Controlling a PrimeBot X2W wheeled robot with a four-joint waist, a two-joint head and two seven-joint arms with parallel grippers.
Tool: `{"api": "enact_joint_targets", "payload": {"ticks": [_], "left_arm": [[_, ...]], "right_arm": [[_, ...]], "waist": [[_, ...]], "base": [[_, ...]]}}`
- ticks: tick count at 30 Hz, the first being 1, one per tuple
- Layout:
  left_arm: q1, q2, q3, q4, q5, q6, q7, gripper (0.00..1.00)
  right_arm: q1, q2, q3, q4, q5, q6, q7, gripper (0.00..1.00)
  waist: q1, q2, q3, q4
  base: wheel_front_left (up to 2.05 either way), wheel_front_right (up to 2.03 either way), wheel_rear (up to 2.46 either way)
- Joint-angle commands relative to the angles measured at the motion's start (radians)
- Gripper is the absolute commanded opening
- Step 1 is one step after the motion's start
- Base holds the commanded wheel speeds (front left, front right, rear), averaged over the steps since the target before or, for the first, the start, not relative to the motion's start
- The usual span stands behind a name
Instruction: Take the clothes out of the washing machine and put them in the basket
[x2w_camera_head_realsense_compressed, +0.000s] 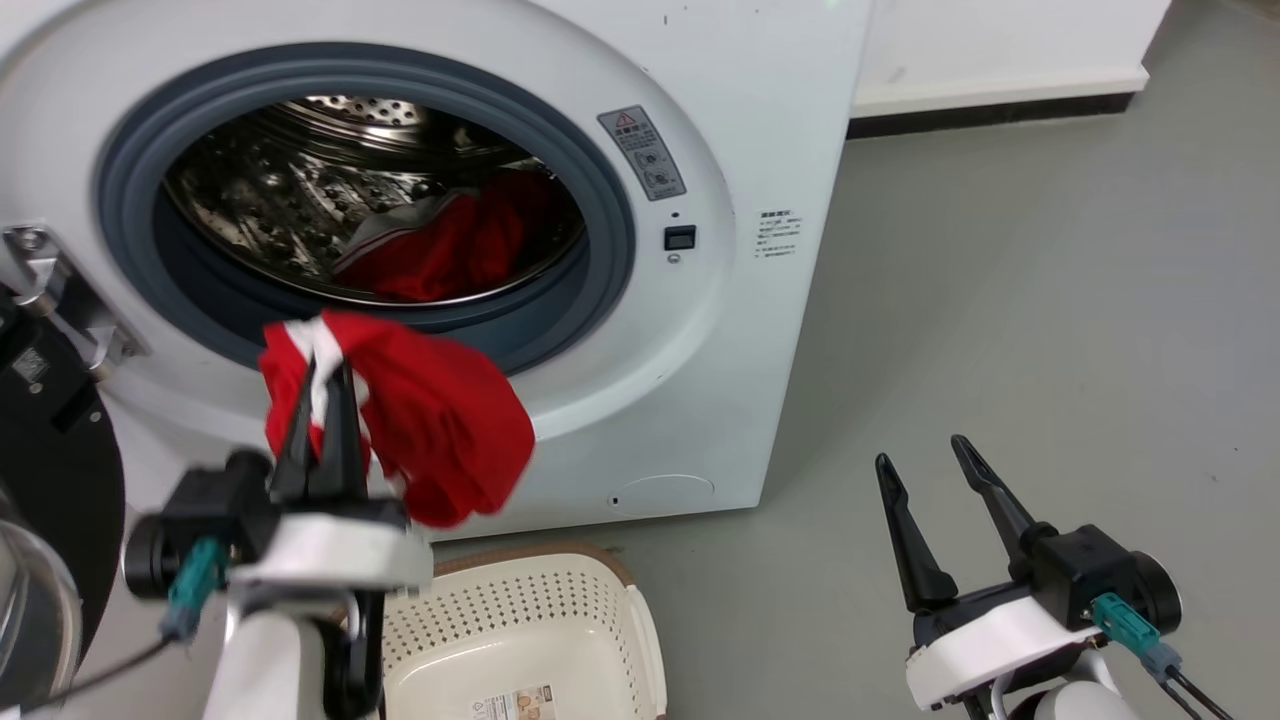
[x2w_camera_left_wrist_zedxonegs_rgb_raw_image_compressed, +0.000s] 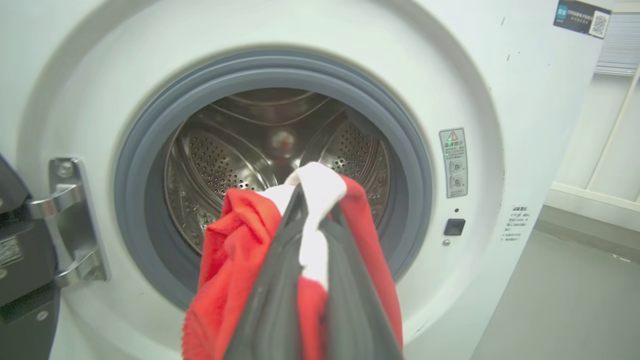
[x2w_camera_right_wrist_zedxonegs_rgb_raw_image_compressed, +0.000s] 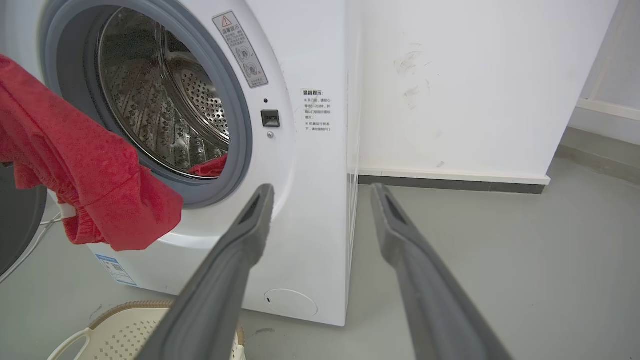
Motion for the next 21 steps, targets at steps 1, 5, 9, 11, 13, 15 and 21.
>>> {"api": "enact_joint_targets", "payload": {"ticks": [1,5,9,11,13,15,21], "left_arm": [[0.061,-0.006,-0.005,-0.036,-0.011,0.021,0.004,0.0],[0.184,-0.015,-0.043,-0.106,-0.039,0.051,0.036,0.0],[0.272,-0.016,-0.086,-0.074,-0.059,0.075,0.05,0.0],[0.293,-0.017,-0.104,-0.021,-0.078,0.081,0.042,0.0],[0.29,-0.018,-0.123,0.037,-0.099,0.081,0.03,0.0],[0.259,-0.018,-0.135,0.1,-0.109,0.076,0.014,0.0],[0.126,-0.017,-0.143,0.281,-0.139,0.042,-0.003,0.0]], "right_arm": [[0.018,0.0,-0.003,-0.009,-0.008,-0.001,0.005,1.0],[0.029,0.0,-0.019,-0.03,-0.016,-0.001,0.015,1.0],[0.027,0.0,-0.021,-0.047,-0.023,-0.001,0.026,1.0],[0.017,0.0,-0.022,-0.055,-0.027,-0.001,0.029,1.0],[0.003,0.0,-0.021,-0.062,-0.028,-0.001,0.032,1.0],[-0.014,0.0,-0.017,-0.071,-0.03,-0.001,0.035,1.0],[-0.079,0.0,0.0,-0.091,-0.041,-0.001,0.041,1.0]], "waist": [[0.0003,0.0,-0.01,0.014],[0.0003,0.0,0.004,0.045],[0.0003,0.0,0.034,0.076],[0.0003,0.0,0.056,0.092],[0.0003,0.0,0.083,0.105],[0.0003,0.0,0.117,0.115],[0.0003,0.0,0.251,0.136]], "base": [[0.0,0.0,0.0],[0.0,0.0,0.0],[0.0,0.0,0.0],[0.0,0.0,0.0],[0.0,0.0,0.0],[0.0,0.0,0.0],[0.0,0.0,0.0]]}}
